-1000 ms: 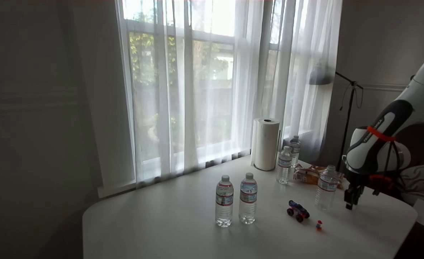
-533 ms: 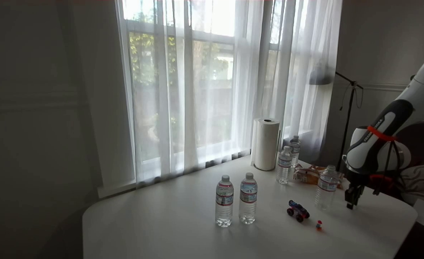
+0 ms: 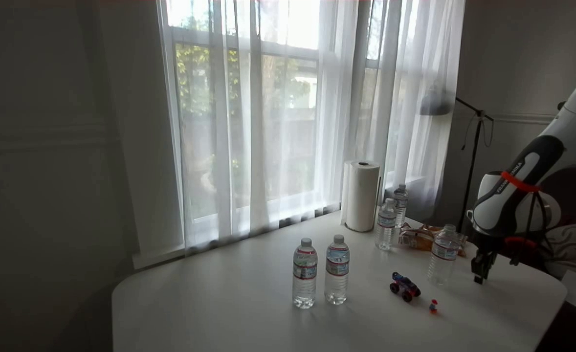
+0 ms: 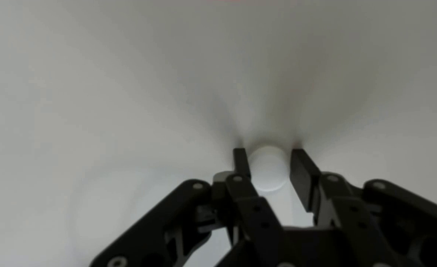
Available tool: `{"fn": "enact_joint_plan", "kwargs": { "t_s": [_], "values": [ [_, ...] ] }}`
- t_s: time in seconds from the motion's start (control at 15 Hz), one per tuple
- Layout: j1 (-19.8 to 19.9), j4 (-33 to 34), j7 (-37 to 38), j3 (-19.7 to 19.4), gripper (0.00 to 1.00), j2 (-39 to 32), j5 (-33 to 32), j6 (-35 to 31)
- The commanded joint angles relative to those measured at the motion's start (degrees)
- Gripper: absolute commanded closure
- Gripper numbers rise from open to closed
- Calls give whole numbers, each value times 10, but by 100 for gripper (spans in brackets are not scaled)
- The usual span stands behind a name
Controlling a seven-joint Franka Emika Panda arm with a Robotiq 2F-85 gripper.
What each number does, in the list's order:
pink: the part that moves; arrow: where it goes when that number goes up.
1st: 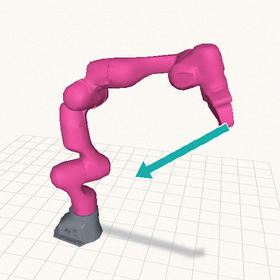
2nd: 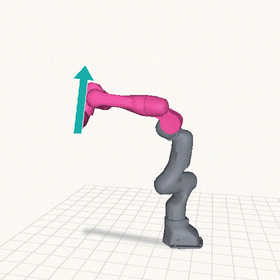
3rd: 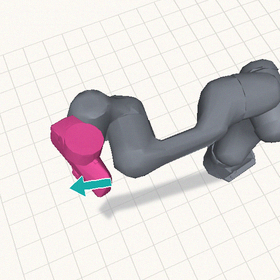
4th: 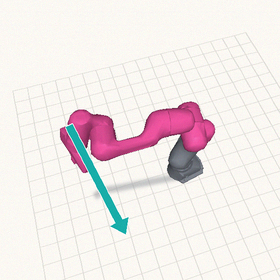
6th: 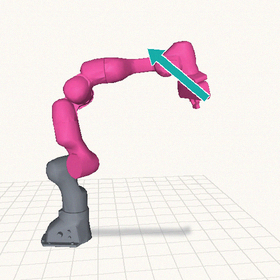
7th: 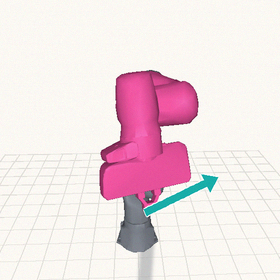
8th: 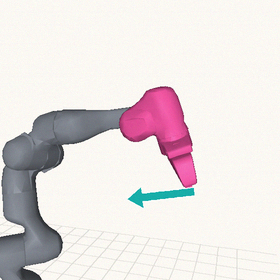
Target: Cover the lid on the open bottle
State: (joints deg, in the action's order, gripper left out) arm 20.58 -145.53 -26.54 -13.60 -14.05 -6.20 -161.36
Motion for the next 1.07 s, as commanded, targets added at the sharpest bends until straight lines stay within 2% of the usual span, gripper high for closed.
{"fn": "enact_joint_plan", "kwargs": {
  "t_s": [0.0,0.07,0.33,1.0],
  "values": [
    [3,-7,-3,-8,64,23,-18,15],
    [3,-7,-2,-10,68,24,-20,15],
    [1,-7,0,-13,71,32,-25,15],
    [-4,-15,0,-18,70,76,-42,22]
  ]
}}
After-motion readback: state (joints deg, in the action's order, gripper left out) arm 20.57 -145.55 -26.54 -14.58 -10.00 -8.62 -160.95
